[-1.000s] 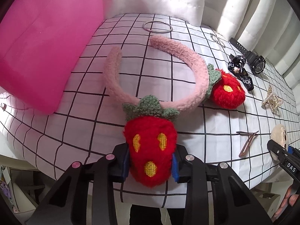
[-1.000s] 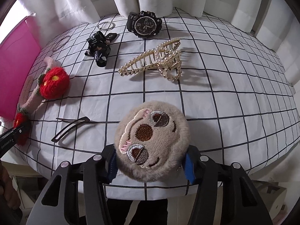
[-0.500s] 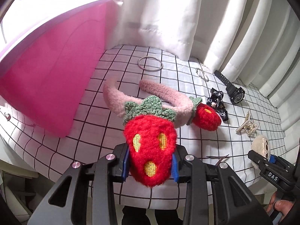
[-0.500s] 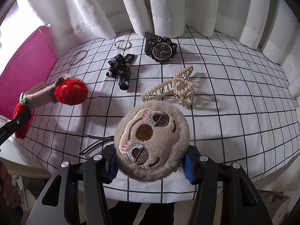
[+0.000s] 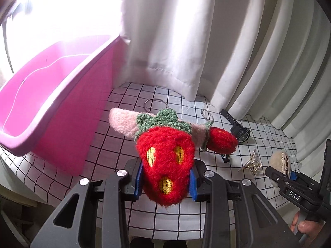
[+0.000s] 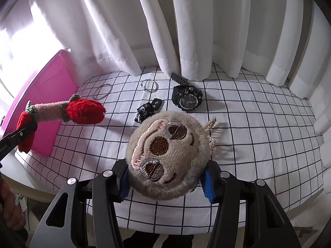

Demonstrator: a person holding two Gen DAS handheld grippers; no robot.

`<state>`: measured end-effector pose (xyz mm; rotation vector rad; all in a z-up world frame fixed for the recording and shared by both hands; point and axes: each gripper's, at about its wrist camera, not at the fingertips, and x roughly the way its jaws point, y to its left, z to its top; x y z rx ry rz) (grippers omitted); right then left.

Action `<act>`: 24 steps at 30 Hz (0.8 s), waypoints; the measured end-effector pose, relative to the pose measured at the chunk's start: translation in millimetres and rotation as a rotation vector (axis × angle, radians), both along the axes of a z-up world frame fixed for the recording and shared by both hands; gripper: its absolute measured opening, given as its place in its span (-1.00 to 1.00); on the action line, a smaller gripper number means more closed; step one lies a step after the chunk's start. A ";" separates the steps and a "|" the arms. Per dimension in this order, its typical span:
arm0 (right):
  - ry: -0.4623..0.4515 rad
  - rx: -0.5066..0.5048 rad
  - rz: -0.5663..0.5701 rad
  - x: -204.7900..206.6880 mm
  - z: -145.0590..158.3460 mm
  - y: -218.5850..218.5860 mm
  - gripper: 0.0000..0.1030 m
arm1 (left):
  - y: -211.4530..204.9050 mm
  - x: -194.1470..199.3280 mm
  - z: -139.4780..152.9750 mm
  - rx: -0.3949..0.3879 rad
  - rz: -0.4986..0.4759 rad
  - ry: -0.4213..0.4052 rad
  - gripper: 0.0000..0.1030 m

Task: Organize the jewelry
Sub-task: 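Close the left tool on the strawberry headband while the right tool grips the sloth clip, lift both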

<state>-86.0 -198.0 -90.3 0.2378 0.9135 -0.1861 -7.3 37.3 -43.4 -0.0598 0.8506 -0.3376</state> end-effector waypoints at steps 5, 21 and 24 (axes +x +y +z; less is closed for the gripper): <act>-0.060 -0.015 0.023 4.8 28.2 1.6 0.03 | -0.3 -1.9 26.5 -0.020 0.006 -0.057 -0.36; -0.271 -0.041 0.188 42.0 114.0 36.4 0.03 | 17.3 3.5 109.1 -0.018 0.103 -0.256 -0.36; -0.301 -0.027 0.229 56.3 125.0 50.5 0.03 | 27.3 6.8 120.4 -0.009 0.140 -0.282 -0.36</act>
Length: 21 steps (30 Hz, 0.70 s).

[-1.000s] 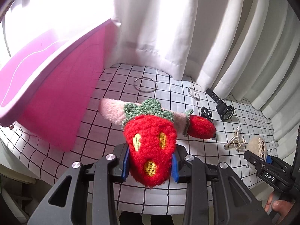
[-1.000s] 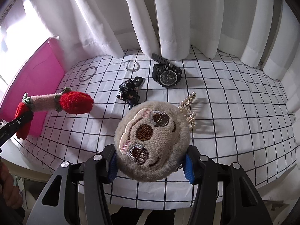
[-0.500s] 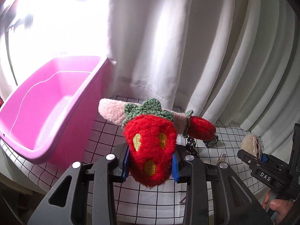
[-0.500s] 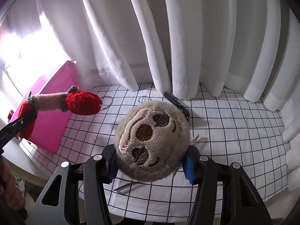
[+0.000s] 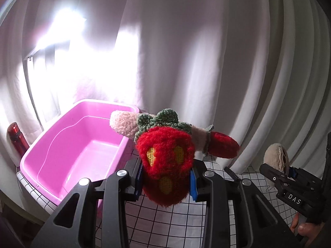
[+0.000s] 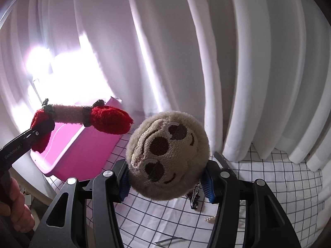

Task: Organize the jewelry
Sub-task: 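Close the left tool on the strawberry headband while the right tool grips the sloth clip, lift both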

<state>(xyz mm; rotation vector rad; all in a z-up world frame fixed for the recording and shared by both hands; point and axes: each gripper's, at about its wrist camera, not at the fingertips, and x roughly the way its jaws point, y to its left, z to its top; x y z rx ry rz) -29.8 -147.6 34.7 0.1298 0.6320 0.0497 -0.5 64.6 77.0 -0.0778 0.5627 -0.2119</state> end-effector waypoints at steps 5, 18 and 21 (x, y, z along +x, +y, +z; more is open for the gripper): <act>-0.049 -0.009 0.096 24.6 18.4 34.0 0.03 | 23.7 3.9 18.0 0.008 0.066 -0.048 -0.36; -0.087 -0.042 0.361 95.6 38.5 162.0 0.03 | 120.6 24.3 24.1 0.026 0.258 -0.050 -0.36; -0.081 -0.058 0.408 110.0 37.3 193.4 0.03 | 150.7 31.1 8.2 0.027 0.292 -0.025 -0.35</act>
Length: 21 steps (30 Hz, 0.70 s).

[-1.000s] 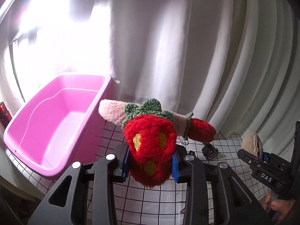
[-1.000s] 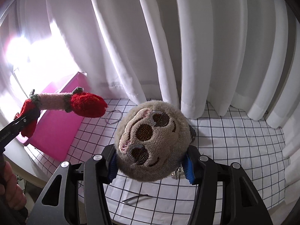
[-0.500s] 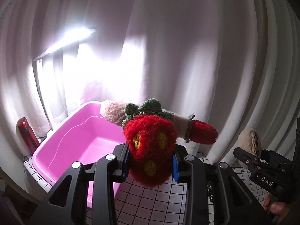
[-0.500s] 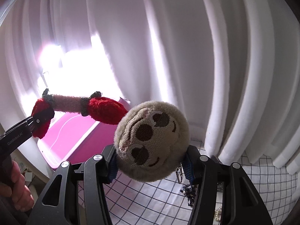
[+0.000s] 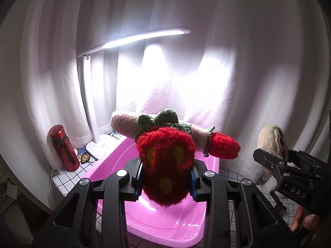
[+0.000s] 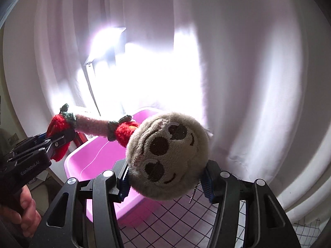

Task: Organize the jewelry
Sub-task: 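Close the left tool on the strawberry headband while the right tool grips the sloth clip, lift both, then carry both items over the pink tub and open both tools to drop them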

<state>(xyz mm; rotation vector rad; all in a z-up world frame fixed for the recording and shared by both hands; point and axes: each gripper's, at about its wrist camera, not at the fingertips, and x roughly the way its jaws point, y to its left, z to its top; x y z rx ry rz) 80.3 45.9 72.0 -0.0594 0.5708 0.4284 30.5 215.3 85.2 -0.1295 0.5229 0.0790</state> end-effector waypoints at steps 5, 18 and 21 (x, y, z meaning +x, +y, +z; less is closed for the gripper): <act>0.035 -0.038 0.065 27.7 -11.2 50.9 0.03 | 36.1 16.1 -28.4 -0.015 0.038 0.070 -0.35; 0.206 -0.133 0.065 99.3 -66.2 90.8 0.03 | 43.1 54.4 -73.9 -0.035 -0.005 0.198 -0.33; 0.244 -0.148 0.047 112.5 -77.9 95.8 0.03 | 38.6 61.5 -79.7 -0.021 -0.012 0.223 -0.26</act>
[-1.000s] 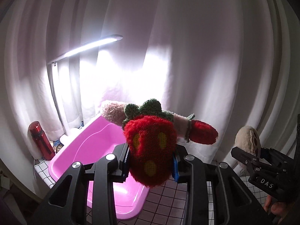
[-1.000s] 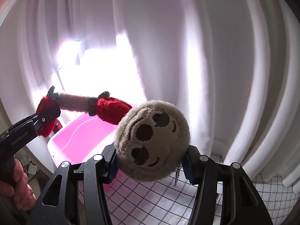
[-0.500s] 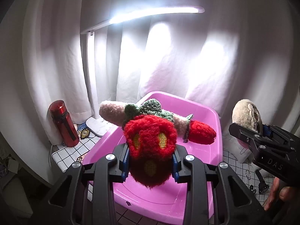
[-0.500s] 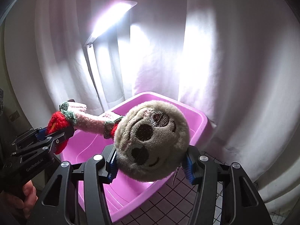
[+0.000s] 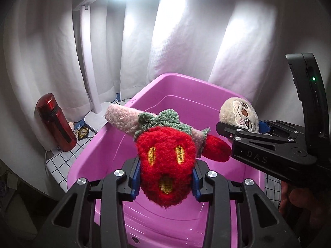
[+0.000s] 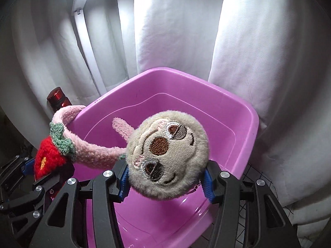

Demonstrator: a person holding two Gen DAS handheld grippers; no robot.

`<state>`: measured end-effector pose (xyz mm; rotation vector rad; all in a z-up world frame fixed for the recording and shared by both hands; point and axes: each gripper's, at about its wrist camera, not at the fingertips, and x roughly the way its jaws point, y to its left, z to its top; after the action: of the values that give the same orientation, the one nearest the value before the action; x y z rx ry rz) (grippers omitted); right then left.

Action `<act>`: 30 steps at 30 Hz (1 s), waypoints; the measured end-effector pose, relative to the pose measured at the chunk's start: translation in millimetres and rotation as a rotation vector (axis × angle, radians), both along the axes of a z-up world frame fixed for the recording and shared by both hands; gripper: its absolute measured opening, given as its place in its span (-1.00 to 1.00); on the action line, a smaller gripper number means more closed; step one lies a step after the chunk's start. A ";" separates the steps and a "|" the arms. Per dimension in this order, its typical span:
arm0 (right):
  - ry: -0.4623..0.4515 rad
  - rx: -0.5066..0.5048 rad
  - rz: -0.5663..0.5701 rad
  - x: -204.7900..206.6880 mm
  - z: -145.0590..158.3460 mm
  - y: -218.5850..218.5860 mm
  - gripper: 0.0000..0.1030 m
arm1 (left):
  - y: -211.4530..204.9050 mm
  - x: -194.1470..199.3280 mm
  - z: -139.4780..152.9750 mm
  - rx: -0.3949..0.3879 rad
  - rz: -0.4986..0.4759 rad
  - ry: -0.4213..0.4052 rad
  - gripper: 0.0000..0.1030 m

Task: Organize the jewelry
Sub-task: 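Carry both items over the pink tub and open both tools to drop them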

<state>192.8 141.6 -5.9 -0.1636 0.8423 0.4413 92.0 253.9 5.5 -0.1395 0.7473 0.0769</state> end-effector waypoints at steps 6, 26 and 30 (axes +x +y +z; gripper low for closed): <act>0.037 -0.031 -0.040 16.0 -12.8 2.0 0.04 | -2.5 6.0 -8.8 0.014 -0.001 0.044 -0.19; 0.080 -0.072 -0.079 15.4 -11.2 -1.5 0.41 | 5.7 -0.8 -12.9 -0.006 0.094 0.086 0.82; 0.073 -0.069 -0.082 13.3 -8.8 -2.5 0.41 | 4.4 -3.9 -12.4 -0.001 0.097 0.090 0.82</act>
<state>206.1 139.2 -14.7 -0.1770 0.9331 0.3435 88.2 258.3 -7.0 -0.1747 0.8307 0.1763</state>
